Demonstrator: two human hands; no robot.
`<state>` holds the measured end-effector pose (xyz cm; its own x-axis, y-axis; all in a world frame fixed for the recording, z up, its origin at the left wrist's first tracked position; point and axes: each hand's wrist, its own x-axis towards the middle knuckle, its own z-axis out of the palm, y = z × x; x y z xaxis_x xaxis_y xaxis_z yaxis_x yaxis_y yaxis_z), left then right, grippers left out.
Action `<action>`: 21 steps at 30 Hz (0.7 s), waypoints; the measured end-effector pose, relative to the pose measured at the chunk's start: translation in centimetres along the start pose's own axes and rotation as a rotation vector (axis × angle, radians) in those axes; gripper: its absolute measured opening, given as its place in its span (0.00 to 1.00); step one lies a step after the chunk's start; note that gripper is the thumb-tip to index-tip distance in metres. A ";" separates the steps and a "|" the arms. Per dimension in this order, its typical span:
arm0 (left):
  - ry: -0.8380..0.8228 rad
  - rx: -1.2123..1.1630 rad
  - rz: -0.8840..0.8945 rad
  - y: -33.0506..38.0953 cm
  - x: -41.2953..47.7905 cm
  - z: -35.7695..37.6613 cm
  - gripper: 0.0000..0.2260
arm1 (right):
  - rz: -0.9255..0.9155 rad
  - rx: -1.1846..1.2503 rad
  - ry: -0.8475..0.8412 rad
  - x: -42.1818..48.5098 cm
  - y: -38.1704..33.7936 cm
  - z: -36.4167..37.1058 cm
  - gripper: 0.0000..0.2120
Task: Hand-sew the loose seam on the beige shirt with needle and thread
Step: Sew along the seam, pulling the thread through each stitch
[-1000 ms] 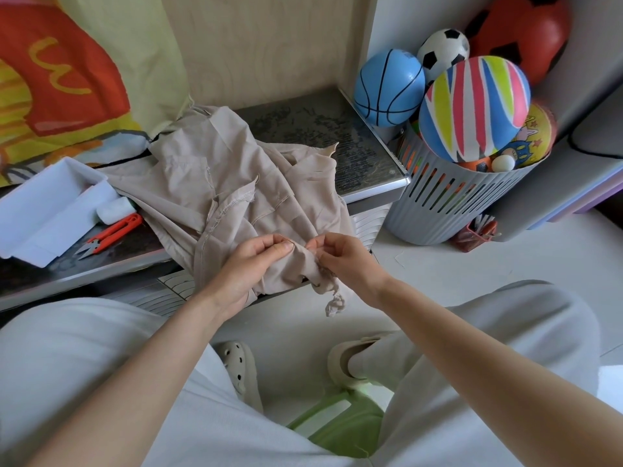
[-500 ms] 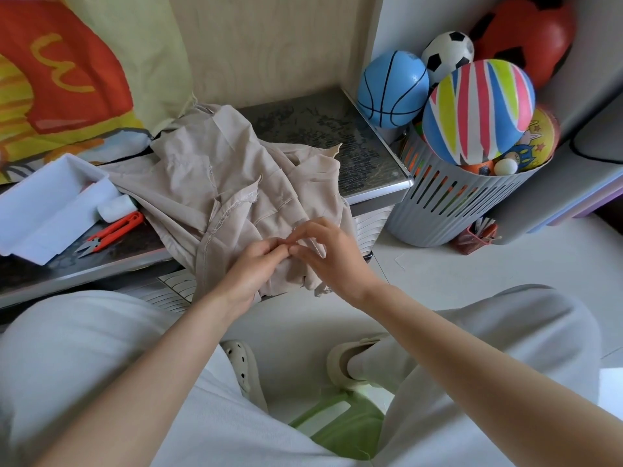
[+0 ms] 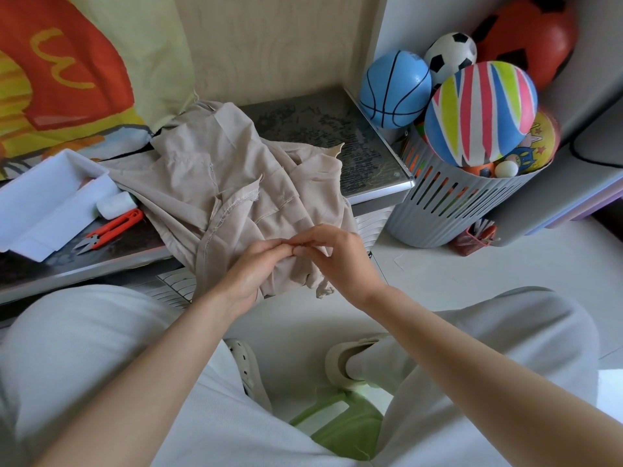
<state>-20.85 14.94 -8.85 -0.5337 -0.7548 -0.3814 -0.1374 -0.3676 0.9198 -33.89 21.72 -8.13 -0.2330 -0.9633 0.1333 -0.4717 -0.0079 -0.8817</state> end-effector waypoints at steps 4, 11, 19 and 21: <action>0.000 -0.074 -0.018 0.0 0.0 0.2 0.09 | 0.051 0.064 0.081 0.3 0.2 0.3 0.06; 0.126 0.101 0.013 -0.7 0.7 -0.4 0.09 | 0.119 0.473 0.128 0.4 -1.5 -0.4 0.12; 0.179 0.113 0.077 -1.1 1.1 -0.7 0.08 | 0.556 0.232 -0.021 -2.5 3.4 -0.8 0.16; 0.183 0.097 0.087 -1.1 1.1 -0.6 0.08 | 0.646 -0.037 -0.154 -3.5 5.3 -1.0 0.16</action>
<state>-20.80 14.17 -10.31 -0.3882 -0.8704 -0.3030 -0.1819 -0.2499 0.9510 -36.41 25.34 -12.78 -0.3557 -0.7985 -0.4856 -0.3075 0.5907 -0.7460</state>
